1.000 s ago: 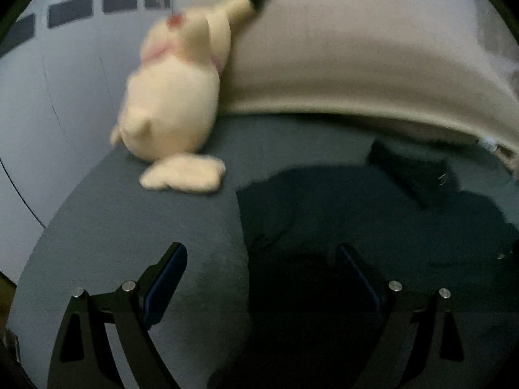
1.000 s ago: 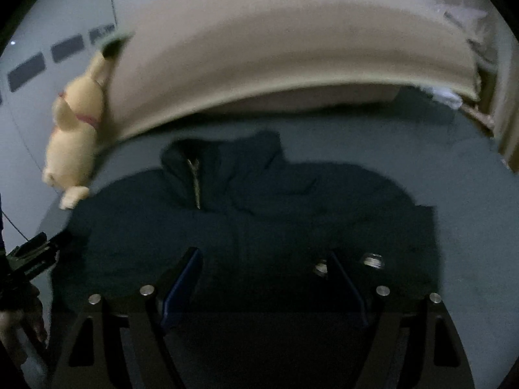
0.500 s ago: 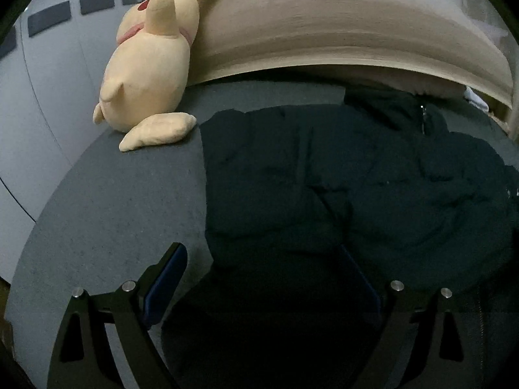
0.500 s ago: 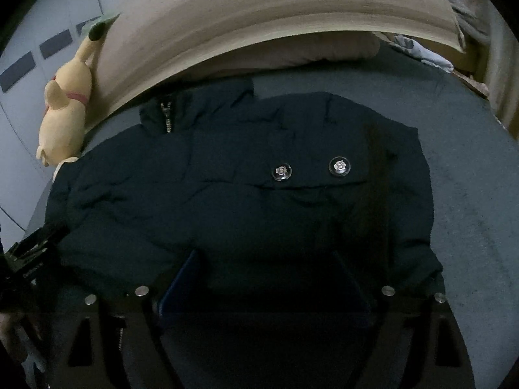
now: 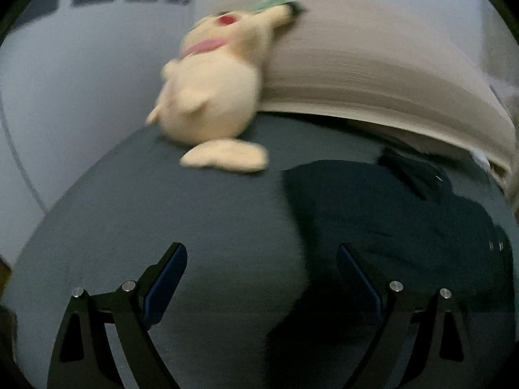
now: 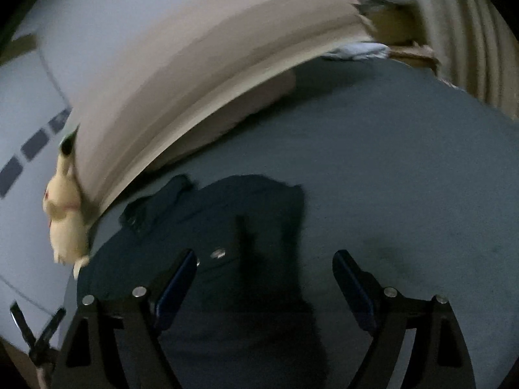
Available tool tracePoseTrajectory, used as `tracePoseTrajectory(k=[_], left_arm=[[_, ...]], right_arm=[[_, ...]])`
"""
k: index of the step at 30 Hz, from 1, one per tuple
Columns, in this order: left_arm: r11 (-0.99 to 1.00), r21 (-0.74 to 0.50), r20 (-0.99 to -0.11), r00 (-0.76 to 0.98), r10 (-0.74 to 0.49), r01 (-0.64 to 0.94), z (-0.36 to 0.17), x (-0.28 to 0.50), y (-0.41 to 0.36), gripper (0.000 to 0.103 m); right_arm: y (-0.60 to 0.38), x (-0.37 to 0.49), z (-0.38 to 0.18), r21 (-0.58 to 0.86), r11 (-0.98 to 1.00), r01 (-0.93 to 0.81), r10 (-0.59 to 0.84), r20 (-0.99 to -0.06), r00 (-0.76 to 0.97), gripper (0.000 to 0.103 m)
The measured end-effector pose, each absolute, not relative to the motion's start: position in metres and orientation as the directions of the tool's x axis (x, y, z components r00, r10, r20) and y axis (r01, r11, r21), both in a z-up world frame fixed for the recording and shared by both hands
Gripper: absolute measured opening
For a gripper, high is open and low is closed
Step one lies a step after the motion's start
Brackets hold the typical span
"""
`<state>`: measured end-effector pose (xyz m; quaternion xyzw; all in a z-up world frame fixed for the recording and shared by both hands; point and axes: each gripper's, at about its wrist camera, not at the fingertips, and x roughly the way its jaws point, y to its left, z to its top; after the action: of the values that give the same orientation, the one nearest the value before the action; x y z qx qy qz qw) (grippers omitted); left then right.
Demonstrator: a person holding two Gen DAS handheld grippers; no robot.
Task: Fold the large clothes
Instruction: 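Grasp the jacket side edge with the right gripper and fold it inward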
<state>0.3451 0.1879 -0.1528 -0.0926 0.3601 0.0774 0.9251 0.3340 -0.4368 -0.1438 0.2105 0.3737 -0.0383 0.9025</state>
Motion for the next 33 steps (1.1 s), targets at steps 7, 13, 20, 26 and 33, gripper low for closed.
tracePoseTrajectory(k=[7, 13, 20, 26, 33], left_arm=[[0.921, -0.307, -0.713, 0.699, -0.056, -0.24, -0.162, 0.379, 0.217, 0.094], [0.919, -0.364, -0.725, 0.665, -0.178, -0.151, -0.168, 0.426, 0.189, 0.094], [0.956, -0.276, -0.772, 0.616, -0.157, -0.103, -0.192, 0.449, 0.165, 0.052], [0.97, -0.219, -0.778, 0.619, -0.108, -0.106, -0.2, 0.453, 0.16, 0.049], [0.99, -0.1, -0.698, 0.716, 0.001, -0.099, -0.151, 0.406, 0.145, 0.071]], right_arm=[[-0.456, 0.372, -0.185, 0.409, 0.875, 0.259, 0.163, -0.752, 0.638, 0.087], [-0.467, 0.393, -0.202, 0.501, 0.819, 0.279, 0.248, -0.748, 0.616, 0.084], [-0.452, 0.415, -0.202, 0.466, 0.863, 0.193, 0.285, -0.766, 0.576, 0.015], [-0.444, 0.423, -0.215, 0.377, 0.901, 0.214, 0.204, -0.804, 0.558, 0.02], [-0.43, 0.383, -0.157, 0.261, 0.944, 0.201, 0.064, -0.743, 0.666, 0.063]])
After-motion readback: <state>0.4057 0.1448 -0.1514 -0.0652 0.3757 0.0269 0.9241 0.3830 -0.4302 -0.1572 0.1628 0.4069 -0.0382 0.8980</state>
